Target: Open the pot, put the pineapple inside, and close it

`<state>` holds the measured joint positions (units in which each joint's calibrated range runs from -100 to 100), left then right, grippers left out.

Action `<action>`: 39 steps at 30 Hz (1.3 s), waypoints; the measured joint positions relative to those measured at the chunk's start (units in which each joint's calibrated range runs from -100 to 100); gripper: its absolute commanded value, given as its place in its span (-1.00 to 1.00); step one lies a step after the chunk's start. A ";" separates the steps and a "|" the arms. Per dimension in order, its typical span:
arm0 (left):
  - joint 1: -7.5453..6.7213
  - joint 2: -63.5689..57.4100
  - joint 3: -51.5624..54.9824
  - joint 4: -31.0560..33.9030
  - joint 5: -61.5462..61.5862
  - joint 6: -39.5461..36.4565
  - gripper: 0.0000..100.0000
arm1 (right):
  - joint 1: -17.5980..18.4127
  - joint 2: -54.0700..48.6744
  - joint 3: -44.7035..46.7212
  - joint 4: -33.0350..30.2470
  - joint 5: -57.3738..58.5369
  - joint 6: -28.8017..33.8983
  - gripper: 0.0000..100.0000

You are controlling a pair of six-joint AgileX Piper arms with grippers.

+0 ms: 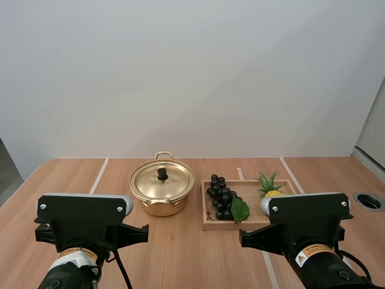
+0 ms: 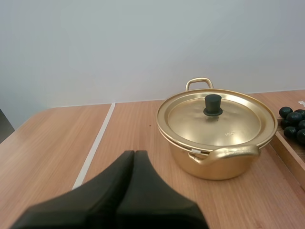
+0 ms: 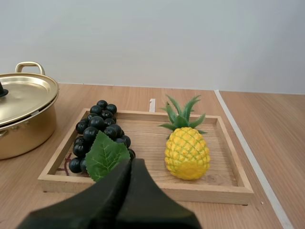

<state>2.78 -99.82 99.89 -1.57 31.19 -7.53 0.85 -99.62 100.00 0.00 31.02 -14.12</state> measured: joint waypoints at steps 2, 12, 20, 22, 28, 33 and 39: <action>-0.99 0.00 0.00 0.00 0.00 0.00 -1.00 | -0.80 0.00 0.00 0.00 0.00 0.10 -1.00; -2.17 0.00 0.00 0.00 0.00 0.00 -1.00 | -2.18 0.00 0.00 -0.41 0.17 0.10 -1.00; -2.17 0.00 0.00 0.12 0.00 0.00 -1.00 | -2.35 0.00 0.00 -0.54 0.17 0.10 -1.00; -2.17 0.00 0.00 0.26 0.00 0.00 -1.00 | -2.35 0.00 0.00 -0.84 0.17 0.10 -1.00; -2.17 0.00 0.00 4.06 0.00 0.00 -1.00 | -2.50 0.00 0.00 -3.79 -6.80 0.19 -1.00; -2.17 0.00 0.00 4.44 0.00 0.00 -1.00 | -2.58 0.00 0.00 -4.79 -10.84 0.19 -1.00; -2.17 0.00 0.11 4.70 -2.44 0.00 -1.00 | -2.58 0.00 -0.03 -5.05 -16.02 0.19 -1.00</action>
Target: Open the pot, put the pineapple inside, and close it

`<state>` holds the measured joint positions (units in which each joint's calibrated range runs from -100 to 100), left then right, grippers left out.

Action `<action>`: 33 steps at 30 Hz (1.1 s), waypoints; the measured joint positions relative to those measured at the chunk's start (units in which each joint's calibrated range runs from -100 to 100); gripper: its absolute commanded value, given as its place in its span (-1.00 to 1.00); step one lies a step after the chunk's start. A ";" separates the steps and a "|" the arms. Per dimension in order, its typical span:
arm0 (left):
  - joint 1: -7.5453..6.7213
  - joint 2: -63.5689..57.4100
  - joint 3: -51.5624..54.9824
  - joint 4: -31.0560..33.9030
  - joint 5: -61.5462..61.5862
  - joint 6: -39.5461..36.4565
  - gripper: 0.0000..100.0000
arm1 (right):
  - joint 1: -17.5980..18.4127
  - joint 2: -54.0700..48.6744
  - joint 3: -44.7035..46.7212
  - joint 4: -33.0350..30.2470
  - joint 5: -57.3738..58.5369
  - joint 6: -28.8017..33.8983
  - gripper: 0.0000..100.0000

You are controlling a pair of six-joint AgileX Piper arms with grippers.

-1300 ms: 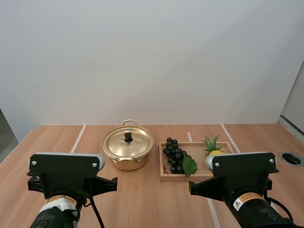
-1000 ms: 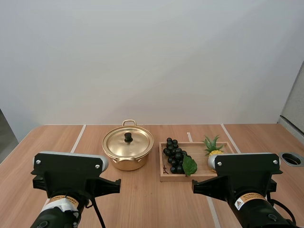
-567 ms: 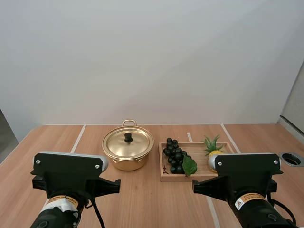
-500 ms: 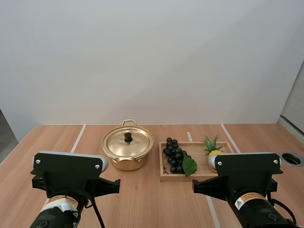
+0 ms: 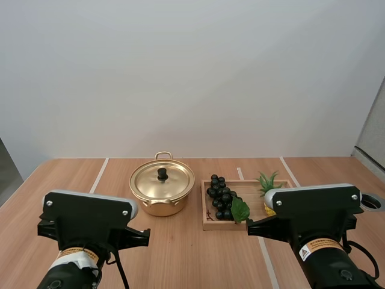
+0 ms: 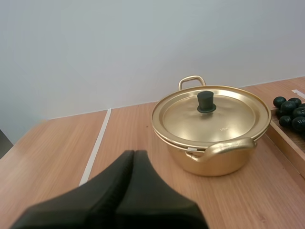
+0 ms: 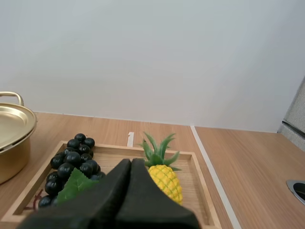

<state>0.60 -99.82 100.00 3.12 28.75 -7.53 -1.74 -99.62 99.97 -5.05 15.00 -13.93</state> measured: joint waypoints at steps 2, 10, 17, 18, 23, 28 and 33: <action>0.00 0.00 0.00 0.28 -3.81 0.00 -1.00 | 0.00 0.00 0.00 0.00 -4.51 0.00 -1.00; -0.43 0.00 0.00 1.30 -27.71 1.98 -1.00 | 0.00 0.00 0.00 -0.11 -25.68 0.00 -1.00; -0.43 0.00 0.00 1.52 -68.12 3.45 -1.00 | 0.00 -0.04 0.00 -0.11 -55.46 0.00 -1.00; -0.43 0.00 0.00 1.52 -73.68 3.54 -1.00 | 0.00 -0.14 0.00 -0.11 -61.63 0.00 -1.00; -0.43 0.00 -4.20 -0.63 -81.36 3.71 -1.00 | 0.00 -0.14 -1.13 3.90 -77.89 -3.04 -1.00; -0.43 0.01 -17.06 -7.48 -72.92 3.75 -1.00 | 0.00 -0.02 -12.31 17.09 -69.12 -11.30 -1.00; -0.43 4.09 -32.31 -9.04 -63.80 3.75 -1.00 | 0.00 3.59 -28.25 21.93 -55.89 -18.19 -1.00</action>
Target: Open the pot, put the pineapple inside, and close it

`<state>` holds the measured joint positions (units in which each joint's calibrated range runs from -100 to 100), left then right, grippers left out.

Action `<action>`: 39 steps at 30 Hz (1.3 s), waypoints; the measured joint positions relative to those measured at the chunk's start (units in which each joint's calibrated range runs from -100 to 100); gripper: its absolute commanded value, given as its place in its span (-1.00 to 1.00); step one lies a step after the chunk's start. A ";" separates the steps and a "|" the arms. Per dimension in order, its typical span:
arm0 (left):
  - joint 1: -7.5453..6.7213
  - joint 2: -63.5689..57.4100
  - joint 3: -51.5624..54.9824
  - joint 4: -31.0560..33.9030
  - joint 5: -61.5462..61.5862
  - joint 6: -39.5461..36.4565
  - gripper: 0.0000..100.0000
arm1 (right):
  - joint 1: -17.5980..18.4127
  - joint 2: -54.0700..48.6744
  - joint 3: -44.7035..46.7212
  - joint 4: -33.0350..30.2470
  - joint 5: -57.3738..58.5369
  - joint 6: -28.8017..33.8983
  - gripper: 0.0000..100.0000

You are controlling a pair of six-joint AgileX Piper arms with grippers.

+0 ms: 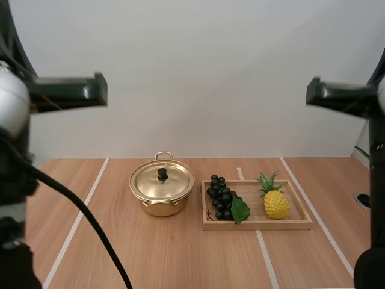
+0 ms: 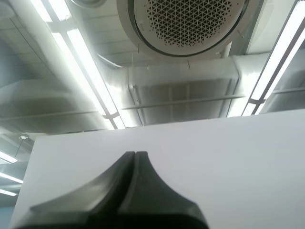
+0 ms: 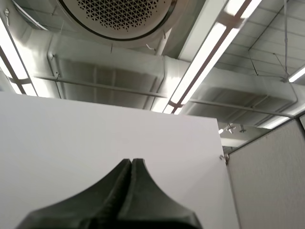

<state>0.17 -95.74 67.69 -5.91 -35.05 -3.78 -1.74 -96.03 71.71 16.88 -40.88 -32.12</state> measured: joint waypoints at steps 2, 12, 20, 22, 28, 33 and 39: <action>0.00 2.74 -5.79 -0.25 3.81 0.00 -1.00 | 0.00 2.04 -5.85 0.51 4.71 -1.12 -1.00; 0.00 15.13 -28.76 -0.36 24.28 0.00 -1.00 | 0.00 11.53 -26.85 2.51 26.59 -6.72 -1.00; 0.00 29.04 -52.89 0.60 60.58 0.00 -1.00 | -2.72 24.44 -49.02 -1.03 67.45 -4.54 -1.00; 0.00 32.08 -57.45 1.47 70.04 0.00 -1.00 | -3.55 27.42 -52.54 -5.64 74.41 1.59 -1.00; 0.00 38.30 -64.12 2.07 90.11 0.00 -1.00 | -4.21 36.18 -60.32 -19.84 104.49 15.07 -1.00; 0.00 41.55 -64.44 1.43 95.76 0.00 -1.00 | -4.21 42.46 -60.77 -24.66 118.83 16.71 -1.00; 0.00 46.50 -64.44 -0.75 104.89 2.33 -1.00 | -4.21 46.91 -61.03 -25.17 123.61 16.71 -1.00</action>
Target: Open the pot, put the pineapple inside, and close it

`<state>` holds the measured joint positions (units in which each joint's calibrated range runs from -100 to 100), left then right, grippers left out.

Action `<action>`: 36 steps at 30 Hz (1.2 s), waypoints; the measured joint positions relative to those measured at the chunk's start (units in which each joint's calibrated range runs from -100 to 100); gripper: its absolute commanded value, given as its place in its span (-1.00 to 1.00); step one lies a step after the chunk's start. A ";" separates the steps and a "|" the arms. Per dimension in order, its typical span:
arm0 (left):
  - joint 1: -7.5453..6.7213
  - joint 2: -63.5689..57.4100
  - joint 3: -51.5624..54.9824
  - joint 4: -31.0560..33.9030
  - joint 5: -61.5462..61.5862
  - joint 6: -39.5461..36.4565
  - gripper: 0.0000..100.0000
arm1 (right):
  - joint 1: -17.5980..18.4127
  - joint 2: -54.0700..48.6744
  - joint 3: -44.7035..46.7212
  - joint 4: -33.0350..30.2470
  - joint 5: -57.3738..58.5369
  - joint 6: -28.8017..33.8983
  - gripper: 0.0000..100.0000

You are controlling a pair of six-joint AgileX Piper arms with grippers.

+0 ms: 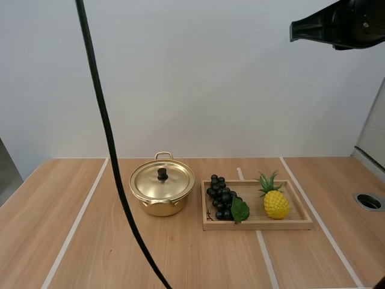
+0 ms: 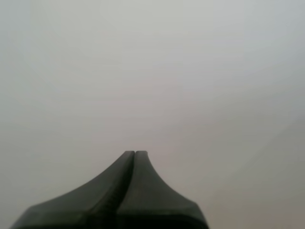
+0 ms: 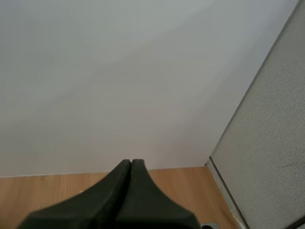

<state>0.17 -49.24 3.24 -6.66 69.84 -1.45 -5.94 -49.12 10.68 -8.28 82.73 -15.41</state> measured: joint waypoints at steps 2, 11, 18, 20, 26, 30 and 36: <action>0.00 2.29 0.00 -0.32 4.40 2.48 -1.00 | 0.00 1.91 0.00 -0.11 0.97 0.00 -1.00; 0.00 14.93 0.00 -3.91 20.90 7.00 -1.00 | 0.00 11.82 0.00 -0.11 10.59 0.00 -1.00; 0.00 23.79 0.00 -4.35 28.88 10.02 -1.00 | 0.00 16.96 0.00 -0.11 15.38 0.00 -1.00; 0.00 25.74 0.00 -4.35 29.24 10.11 -1.00 | 0.00 17.89 0.00 -0.11 15.86 0.00 -1.00; 0.00 30.55 0.00 -4.58 29.21 10.38 -1.00 | 0.00 21.44 0.00 -0.11 16.71 0.00 -1.00; 0.00 33.43 0.00 -5.97 29.82 11.21 -1.00 | 0.00 24.61 0.00 -0.11 16.76 -0.09 -1.00; 0.00 36.80 3.94 -8.04 30.03 15.59 -1.00 | 0.00 26.19 1.70 -0.66 16.55 -1.06 -1.00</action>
<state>0.17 -12.44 7.19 -14.69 99.88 14.14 -5.94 -22.92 12.39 -8.95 99.28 -16.47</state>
